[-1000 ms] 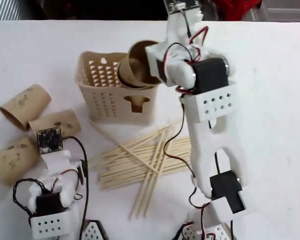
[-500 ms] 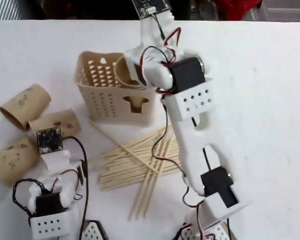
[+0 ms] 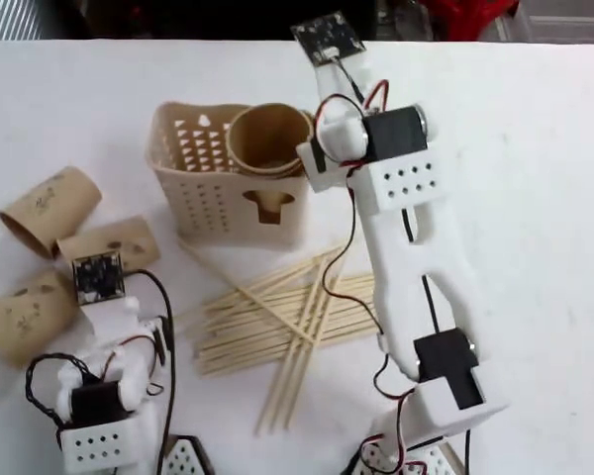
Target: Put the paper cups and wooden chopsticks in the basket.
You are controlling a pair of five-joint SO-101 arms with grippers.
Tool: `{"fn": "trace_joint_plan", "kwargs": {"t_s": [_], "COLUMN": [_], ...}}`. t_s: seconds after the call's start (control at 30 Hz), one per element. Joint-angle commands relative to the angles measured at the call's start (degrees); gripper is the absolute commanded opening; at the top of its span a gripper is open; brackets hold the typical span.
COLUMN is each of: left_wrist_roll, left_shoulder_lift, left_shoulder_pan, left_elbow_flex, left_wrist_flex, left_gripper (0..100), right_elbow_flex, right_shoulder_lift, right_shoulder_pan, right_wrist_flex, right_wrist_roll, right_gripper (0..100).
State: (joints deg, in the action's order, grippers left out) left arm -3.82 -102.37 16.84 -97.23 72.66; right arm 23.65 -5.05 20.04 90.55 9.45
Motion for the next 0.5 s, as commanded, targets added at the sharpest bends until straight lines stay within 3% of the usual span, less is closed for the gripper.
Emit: {"fn": "trace_joint_plan", "kwargs": {"t_s": [0.0, 0.13, 0.33, 0.47], "left_wrist_roll": [0.6, 0.6, 0.6, 0.6], "left_shoulder_lift": [-0.5, -0.5, -0.5, -0.5], "left_shoulder_pan": [-0.4, -0.4, -0.4, -0.4], "left_elbow_flex": [0.2, 0.2, 0.2, 0.2], "left_wrist_flex": [0.2, 0.2, 0.2, 0.2], "left_gripper": [15, 15, 15, 15], "right_elbow_flex": [-3.6, -3.9, -5.8, -19.7], "right_shoulder_lift": [0.3, 5.3, 20.0, 30.2], "right_shoulder_pan": [-1.7, -5.1, -7.0, -7.0], "right_wrist_flex": [-2.7, -2.5, 4.5, 2.7], "right_wrist_roll": [0.6, 0.6, 1.1, 1.1], "right_gripper": [7.3, 1.2, 1.9, 2.0]}}
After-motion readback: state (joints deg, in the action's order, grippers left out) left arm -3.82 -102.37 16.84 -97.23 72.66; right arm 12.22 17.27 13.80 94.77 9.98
